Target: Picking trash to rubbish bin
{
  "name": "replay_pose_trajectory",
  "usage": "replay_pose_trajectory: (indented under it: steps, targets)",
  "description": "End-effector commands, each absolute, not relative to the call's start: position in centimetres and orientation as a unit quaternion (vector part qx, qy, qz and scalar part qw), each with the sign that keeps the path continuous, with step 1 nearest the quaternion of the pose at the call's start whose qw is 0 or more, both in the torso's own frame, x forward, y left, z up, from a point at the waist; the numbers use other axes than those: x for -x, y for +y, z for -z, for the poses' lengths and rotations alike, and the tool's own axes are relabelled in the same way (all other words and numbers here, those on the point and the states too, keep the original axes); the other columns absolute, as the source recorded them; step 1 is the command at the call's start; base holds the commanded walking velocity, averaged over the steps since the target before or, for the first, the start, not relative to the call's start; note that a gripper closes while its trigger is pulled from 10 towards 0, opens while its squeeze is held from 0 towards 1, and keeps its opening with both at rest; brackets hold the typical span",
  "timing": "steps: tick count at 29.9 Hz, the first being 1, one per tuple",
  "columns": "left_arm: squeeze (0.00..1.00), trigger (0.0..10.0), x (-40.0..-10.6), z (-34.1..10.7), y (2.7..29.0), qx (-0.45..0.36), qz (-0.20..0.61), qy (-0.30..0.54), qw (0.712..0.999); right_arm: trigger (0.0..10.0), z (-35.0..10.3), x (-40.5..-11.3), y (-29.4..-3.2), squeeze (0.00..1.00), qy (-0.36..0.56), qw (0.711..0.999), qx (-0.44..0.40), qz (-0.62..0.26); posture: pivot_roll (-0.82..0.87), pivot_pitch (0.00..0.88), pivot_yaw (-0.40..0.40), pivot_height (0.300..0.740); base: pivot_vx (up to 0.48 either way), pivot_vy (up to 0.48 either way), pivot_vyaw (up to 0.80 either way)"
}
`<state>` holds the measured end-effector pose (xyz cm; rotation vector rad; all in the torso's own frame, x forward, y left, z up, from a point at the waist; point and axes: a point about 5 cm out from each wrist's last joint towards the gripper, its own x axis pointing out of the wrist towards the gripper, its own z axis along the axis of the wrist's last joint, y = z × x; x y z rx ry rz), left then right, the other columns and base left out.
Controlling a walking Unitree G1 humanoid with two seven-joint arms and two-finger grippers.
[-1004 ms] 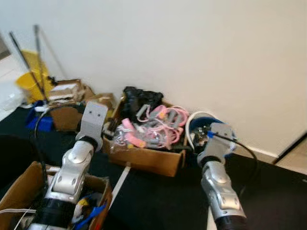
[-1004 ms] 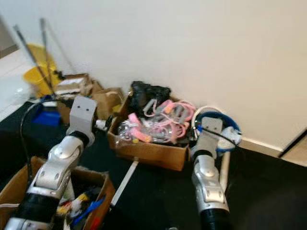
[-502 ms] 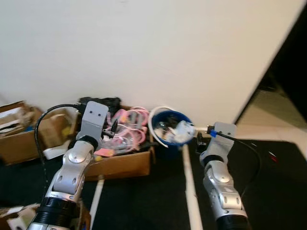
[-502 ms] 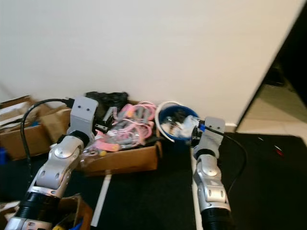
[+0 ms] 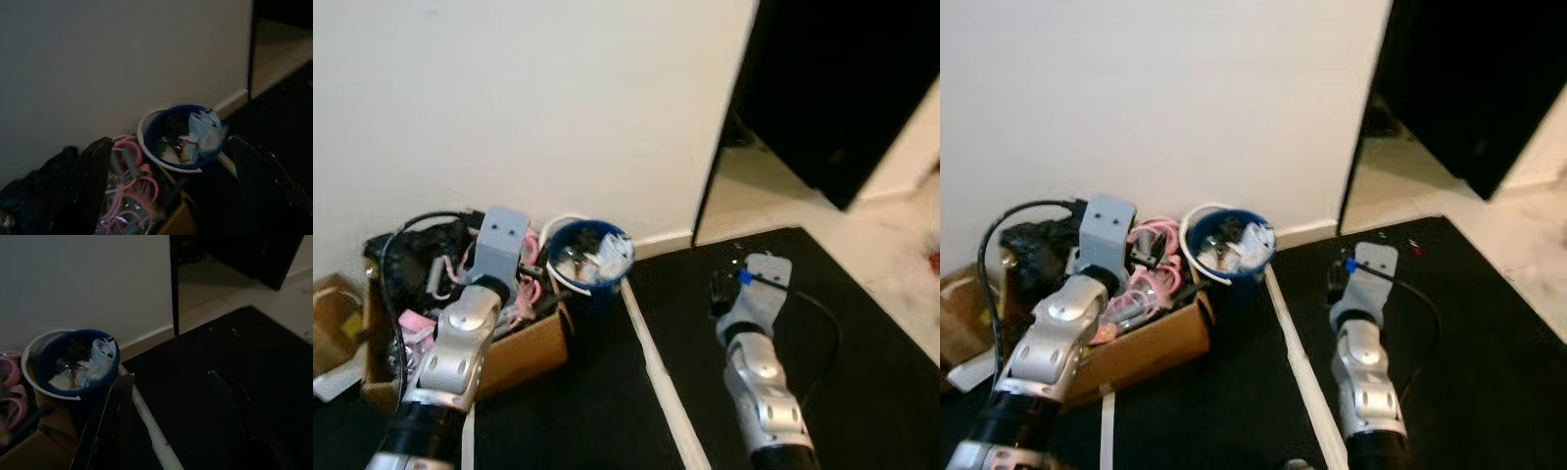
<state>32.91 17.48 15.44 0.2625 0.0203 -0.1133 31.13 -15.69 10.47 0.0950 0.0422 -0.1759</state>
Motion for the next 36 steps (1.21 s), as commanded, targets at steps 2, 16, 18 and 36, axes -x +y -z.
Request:
replay_pose_trajectory:
  steps: [2,16,18,36]
  targets:
    - [0.00,10.0,-32.9,-15.3,17.7,-0.135,0.053,0.014,0.989,10.0,-10.1,-31.0,-15.9,0.00,0.031,0.994,-0.048,0.091,0.01,0.120,0.073,0.740,0.000,0.000,-0.80]
    - [0.00,10.0,-33.1,-15.2,18.1,-0.122,0.025,0.013,0.992,10.0,-10.3,-31.1,-16.0,0.00,0.030,0.995,-0.042,0.087,0.00,0.123,0.063,0.740,0.000,0.000,-0.80]
    - [0.00,10.0,-33.1,-15.2,18.1,-0.122,0.023,0.013,0.992,10.0,-10.4,-31.3,-15.9,0.00,0.030,0.996,-0.040,0.080,0.00,0.121,0.056,0.740,0.000,0.000,-0.80]
    - [0.00,10.0,-31.7,-14.6,19.1,-0.096,-0.040,0.004,0.995,10.0,-11.0,-32.0,-14.9,0.00,0.041,0.999,-0.011,0.008,-0.02,0.122,-0.113,0.740,0.000,0.000,-0.80]
